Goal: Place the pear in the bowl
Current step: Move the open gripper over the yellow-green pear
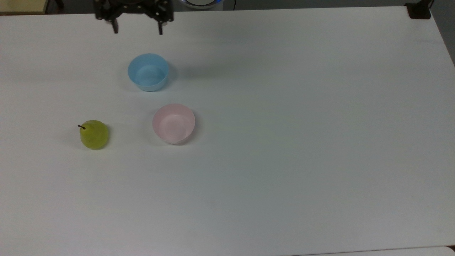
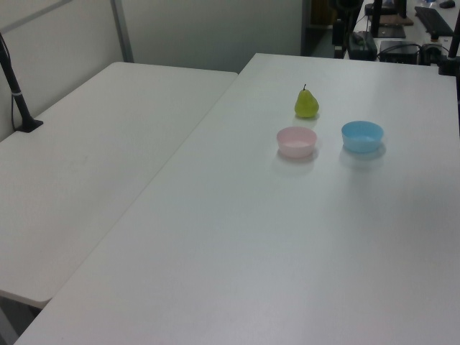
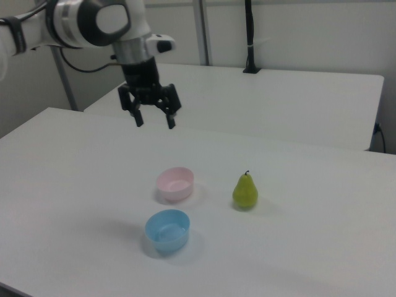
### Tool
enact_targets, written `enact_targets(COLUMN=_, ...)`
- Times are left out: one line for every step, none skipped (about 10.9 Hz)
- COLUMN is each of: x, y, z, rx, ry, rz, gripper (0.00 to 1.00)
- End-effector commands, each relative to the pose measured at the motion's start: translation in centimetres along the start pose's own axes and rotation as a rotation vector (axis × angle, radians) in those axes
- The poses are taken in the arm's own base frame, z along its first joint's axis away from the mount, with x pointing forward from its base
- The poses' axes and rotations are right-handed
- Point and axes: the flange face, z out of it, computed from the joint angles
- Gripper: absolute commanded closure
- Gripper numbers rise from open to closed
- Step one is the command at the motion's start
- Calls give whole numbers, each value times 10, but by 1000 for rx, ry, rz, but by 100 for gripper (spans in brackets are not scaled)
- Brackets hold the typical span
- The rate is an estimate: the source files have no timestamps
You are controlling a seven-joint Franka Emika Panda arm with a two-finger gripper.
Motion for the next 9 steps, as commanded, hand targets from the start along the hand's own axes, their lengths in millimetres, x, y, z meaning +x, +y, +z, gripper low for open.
enact_targets(x=18, y=59, z=13, rx=36, ry=107, rz=24, gripper=0)
enact_targets(x=20, y=78, z=21, rx=35, ry=131, rz=37, gripper=0)
enact_targets(x=27, y=92, z=40, rx=30, ry=135, rz=36, gripper=0)
enact_targets(x=32, y=106, z=55, rx=25, ry=141, rz=42, gripper=0)
enact_targets(x=36, y=118, z=69, rx=18, ry=149, rz=51, gripper=0)
enact_targets(x=42, y=130, z=87, rx=8, ry=161, rz=66, gripper=0)
enact_targets(x=48, y=140, z=109, rx=0, ry=164, rz=58, gripper=0)
enact_targets(x=54, y=150, z=133, rx=-8, ry=157, rz=49, gripper=0)
enact_targets(x=58, y=159, z=157, rx=-9, ry=151, rz=44, gripper=0)
